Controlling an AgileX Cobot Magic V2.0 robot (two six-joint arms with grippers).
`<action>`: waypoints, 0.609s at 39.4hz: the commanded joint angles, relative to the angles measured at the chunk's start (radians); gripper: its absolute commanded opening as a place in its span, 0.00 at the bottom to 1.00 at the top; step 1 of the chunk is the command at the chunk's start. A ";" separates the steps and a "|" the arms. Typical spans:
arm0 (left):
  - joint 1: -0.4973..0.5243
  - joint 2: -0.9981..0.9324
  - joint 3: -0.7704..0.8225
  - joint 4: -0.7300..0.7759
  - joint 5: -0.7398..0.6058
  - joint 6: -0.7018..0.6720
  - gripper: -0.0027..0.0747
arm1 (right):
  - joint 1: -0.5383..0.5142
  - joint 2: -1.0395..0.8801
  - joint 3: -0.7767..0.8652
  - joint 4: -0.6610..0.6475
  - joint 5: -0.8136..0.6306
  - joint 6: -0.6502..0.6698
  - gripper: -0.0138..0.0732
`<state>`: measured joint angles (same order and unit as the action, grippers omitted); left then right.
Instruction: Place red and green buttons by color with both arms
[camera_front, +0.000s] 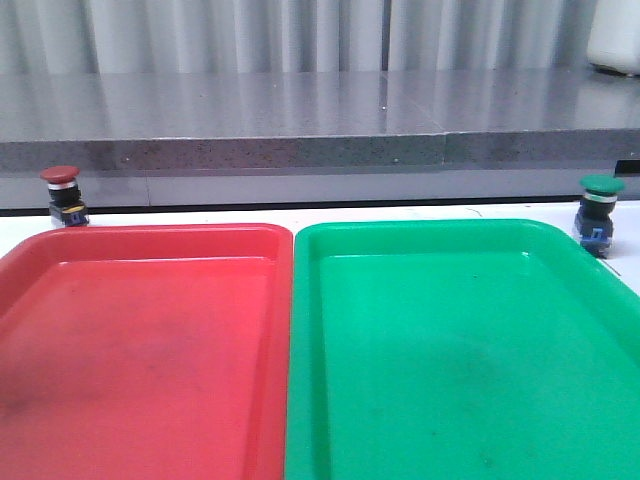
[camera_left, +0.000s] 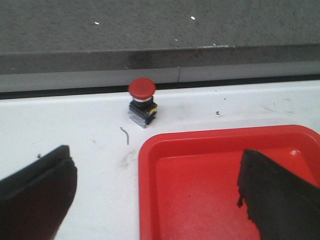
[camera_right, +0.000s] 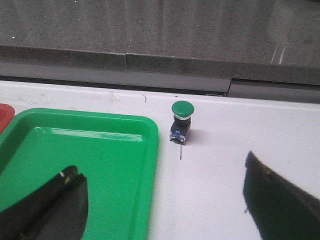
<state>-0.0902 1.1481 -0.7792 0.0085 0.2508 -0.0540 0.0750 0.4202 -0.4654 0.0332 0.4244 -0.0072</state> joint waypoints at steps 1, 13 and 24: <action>-0.015 0.122 -0.116 0.003 -0.045 0.000 0.83 | -0.003 0.013 -0.038 -0.002 -0.083 -0.003 0.90; -0.015 0.496 -0.391 0.003 0.082 -0.071 0.83 | -0.003 0.013 -0.038 -0.003 -0.083 -0.004 0.90; 0.000 0.697 -0.514 0.003 0.075 -0.163 0.83 | -0.003 0.013 -0.038 -0.003 -0.082 -0.004 0.90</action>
<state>-0.0950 1.8590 -1.2459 0.0122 0.3846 -0.1866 0.0750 0.4202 -0.4676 0.0332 0.4227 -0.0072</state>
